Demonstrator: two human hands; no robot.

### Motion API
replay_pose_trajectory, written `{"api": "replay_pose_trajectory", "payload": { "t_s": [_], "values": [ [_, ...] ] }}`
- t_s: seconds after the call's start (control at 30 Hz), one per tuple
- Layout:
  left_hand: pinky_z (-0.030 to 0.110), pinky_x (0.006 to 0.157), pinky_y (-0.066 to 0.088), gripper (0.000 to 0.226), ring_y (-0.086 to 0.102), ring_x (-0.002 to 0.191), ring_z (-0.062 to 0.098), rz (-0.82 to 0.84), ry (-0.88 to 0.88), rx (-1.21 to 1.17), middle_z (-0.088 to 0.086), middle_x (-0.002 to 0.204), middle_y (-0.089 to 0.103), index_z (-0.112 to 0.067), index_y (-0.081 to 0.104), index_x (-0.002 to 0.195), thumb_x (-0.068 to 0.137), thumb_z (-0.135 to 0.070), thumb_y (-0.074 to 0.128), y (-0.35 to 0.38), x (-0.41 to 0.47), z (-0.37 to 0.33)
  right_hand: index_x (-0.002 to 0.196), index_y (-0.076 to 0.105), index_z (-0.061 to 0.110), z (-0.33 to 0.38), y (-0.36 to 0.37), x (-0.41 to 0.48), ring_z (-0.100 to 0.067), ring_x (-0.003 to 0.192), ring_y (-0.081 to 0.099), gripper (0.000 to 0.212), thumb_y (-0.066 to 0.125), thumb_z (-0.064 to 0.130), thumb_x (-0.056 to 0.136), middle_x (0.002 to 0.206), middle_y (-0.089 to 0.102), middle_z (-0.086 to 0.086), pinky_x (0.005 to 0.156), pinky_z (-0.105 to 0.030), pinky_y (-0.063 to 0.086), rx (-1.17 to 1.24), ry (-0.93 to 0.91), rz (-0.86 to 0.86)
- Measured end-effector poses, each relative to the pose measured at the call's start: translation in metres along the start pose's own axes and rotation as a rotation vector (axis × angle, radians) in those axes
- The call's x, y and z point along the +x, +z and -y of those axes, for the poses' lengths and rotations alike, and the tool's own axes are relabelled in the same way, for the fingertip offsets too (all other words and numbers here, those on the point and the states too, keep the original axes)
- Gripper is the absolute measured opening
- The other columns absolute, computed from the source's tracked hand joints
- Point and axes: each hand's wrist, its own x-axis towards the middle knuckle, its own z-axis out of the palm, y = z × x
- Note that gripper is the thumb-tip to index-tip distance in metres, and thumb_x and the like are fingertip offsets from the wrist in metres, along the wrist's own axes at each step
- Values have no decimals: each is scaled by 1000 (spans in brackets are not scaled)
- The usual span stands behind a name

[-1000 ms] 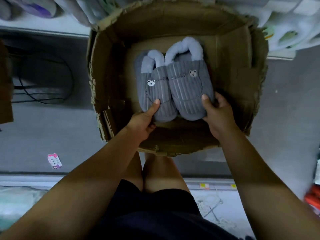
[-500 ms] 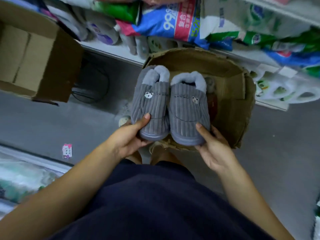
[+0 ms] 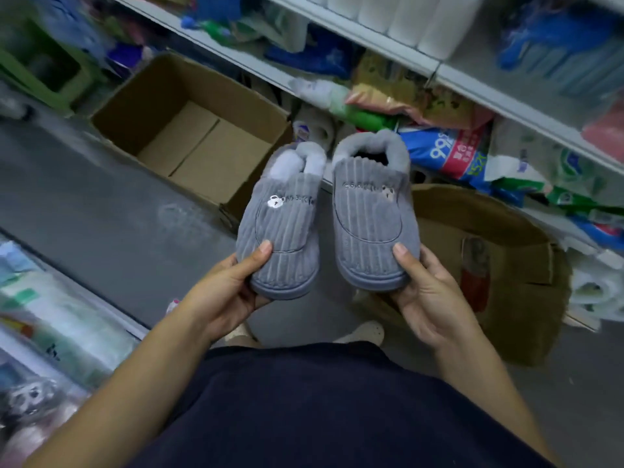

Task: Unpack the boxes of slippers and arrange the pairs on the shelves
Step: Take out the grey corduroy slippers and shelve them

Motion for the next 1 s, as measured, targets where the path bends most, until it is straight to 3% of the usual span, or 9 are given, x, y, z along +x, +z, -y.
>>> {"api": "replay_pose_trajectory", "payload": {
  "t_s": [0.17,0.27,0.47,0.77,0.87,1.0],
  "values": [
    [32,75,62,49,74,101,19,21,85,4,8,119,74,-11,64,127,83,-30,66,-89,-29,-62,141,51,12,-53,111,-6,-22,120,65,60,68,14,84,131,67,-7,85,-30,59,51,-41,52],
    [32,73,62,49,74,102,19,26,139,-24,8,119,74,-11,63,129,84,-29,66,-127,-43,-94,139,53,10,-73,164,-9,-21,120,65,55,66,14,86,130,68,-6,95,-35,56,16,-54,111],
    [34,76,63,47,75,97,21,23,180,-213,11,115,75,-7,62,131,86,-23,64,-162,-37,-143,142,49,13,-76,218,5,-23,120,65,62,68,15,83,129,68,-6,94,-38,57,-10,-100,111],
    [38,87,61,55,73,103,21,49,325,-137,11,124,72,-10,59,137,83,-18,67,-158,21,-278,141,49,17,-19,301,97,-22,114,68,61,68,13,83,125,71,-4,78,-32,61,24,-186,124],
    [35,82,62,54,72,107,22,59,402,-46,10,125,71,-12,58,138,85,-17,68,-147,40,-343,142,49,17,13,347,138,-23,118,66,65,70,16,81,132,67,-6,82,-34,60,32,-219,154],
    [32,76,62,56,72,107,23,57,473,38,11,124,72,-12,57,137,84,-19,71,-131,62,-429,140,49,16,65,409,182,-24,114,68,54,66,8,90,128,68,-8,84,-41,61,61,-289,193]
  ]
}}
